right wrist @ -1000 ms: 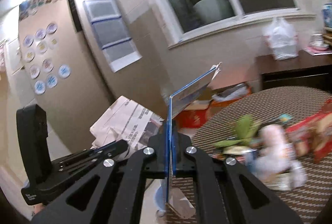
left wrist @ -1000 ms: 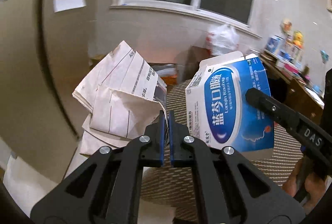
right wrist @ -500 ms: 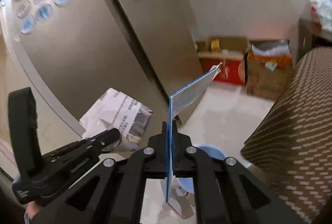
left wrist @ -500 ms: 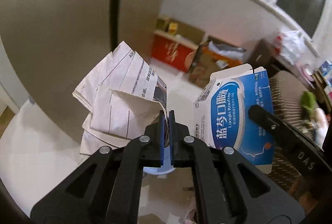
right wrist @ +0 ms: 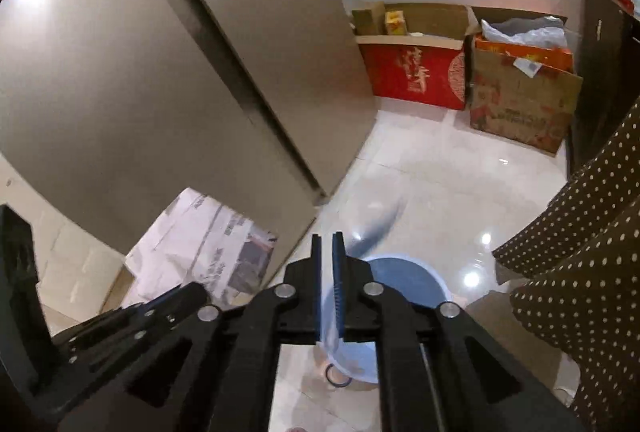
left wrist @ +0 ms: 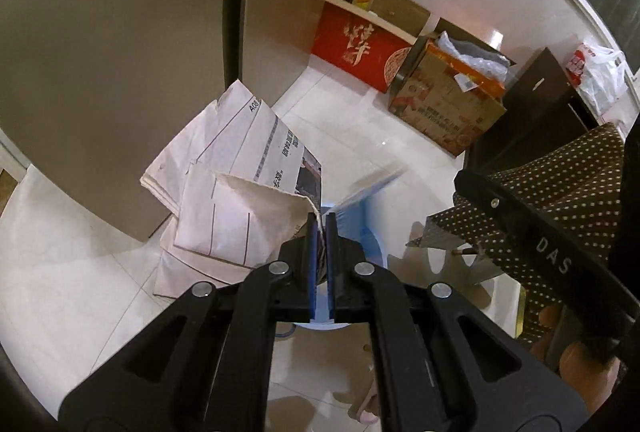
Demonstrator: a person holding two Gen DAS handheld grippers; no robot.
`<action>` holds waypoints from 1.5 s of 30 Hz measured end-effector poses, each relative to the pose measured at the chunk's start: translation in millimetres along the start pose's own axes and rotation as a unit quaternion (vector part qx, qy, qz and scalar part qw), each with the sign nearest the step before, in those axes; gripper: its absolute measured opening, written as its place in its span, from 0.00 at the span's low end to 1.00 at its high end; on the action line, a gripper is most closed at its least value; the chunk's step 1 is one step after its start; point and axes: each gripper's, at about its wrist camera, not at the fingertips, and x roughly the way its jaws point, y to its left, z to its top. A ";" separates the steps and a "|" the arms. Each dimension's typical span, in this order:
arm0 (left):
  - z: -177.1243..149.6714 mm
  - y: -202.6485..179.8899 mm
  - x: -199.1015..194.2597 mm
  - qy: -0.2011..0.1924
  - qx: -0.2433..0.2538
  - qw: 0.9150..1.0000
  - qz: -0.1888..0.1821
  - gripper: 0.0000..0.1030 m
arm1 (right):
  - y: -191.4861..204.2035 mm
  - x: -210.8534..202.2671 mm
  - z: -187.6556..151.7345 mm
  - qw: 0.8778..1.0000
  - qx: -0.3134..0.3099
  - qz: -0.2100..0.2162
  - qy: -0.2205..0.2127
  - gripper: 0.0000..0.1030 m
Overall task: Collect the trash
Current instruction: 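Carry the paper and the medicine box with both tools over the blue bin, then open both tools to drop the paper and box into the bin, then move both tools back to the remaining trash on the table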
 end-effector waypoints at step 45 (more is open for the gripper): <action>-10.0 -142.6 -170.2 -0.119 0.100 0.986 -0.062 0.68 | -44.1 -284.0 -9.4 0.971 0.024 -0.087 -0.222 0.51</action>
